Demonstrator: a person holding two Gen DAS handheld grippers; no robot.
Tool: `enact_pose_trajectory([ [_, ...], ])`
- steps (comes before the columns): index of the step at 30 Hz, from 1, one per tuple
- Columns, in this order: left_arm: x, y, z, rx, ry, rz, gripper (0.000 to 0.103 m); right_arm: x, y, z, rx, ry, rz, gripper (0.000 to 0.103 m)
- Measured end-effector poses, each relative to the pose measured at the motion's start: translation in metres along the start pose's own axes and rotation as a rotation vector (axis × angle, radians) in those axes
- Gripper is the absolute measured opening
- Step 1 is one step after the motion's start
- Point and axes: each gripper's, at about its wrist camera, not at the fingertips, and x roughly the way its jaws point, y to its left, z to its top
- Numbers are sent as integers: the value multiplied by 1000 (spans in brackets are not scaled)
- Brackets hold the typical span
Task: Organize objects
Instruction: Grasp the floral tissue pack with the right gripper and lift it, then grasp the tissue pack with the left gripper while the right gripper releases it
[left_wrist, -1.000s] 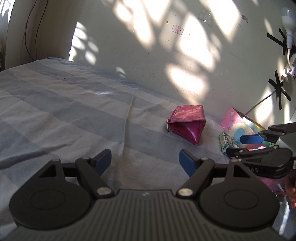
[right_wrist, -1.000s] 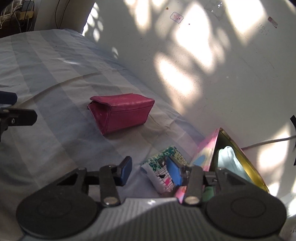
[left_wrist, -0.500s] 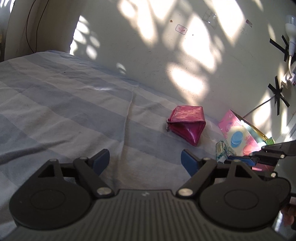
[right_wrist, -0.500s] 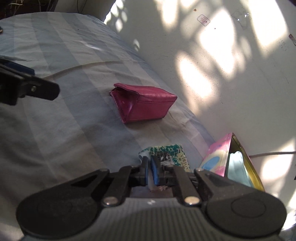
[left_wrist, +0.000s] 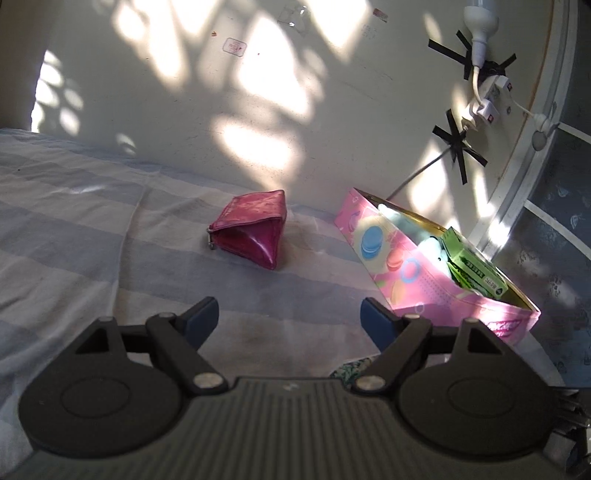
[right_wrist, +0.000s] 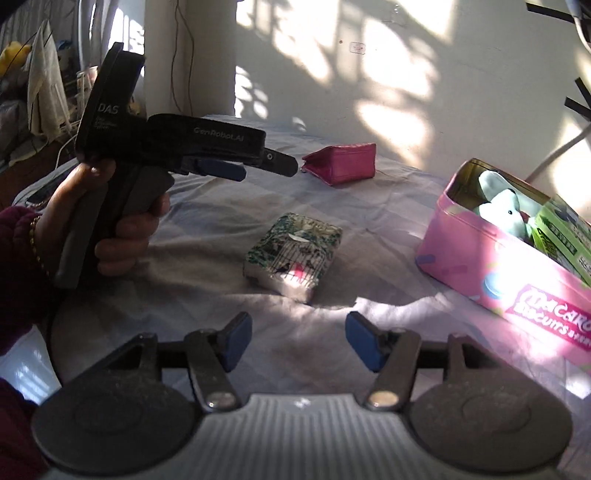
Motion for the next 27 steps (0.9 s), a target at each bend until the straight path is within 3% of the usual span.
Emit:
enact_pose_trajectory([
  [3, 17, -17, -4, 72, 77, -48, 85, 9, -3, 0, 90, -59, 13, 91],
  [6, 29, -26, -8, 126, 154, -49, 85, 27, 7, 7, 89, -55, 2, 91],
  [10, 24, -22, -13, 109, 170, -89, 62, 48, 9, 13, 99, -41, -25, 75],
  [11, 21, -22, -14, 93, 177, -112, 55, 46, 6, 14, 104, -48, -19, 63],
  [12, 19, -22, -16, 80, 189, -137, 51, 44, 4, 13, 106, -50, -14, 59],
  [15, 9, -35, -24, 88, 210, -182, 49, 33, -8, 1, 114, -61, -34, 58],
  [19, 0, -61, -41, 103, 261, -259, 49, 8, -38, -27, 194, -87, -107, 59],
  [24, -2, -83, -27, 146, 178, -214, 76, -16, -63, -46, 229, -116, -158, 76],
  [27, 15, -95, -10, 153, 177, -227, 77, -19, -68, -49, 227, -115, -158, 76],
])
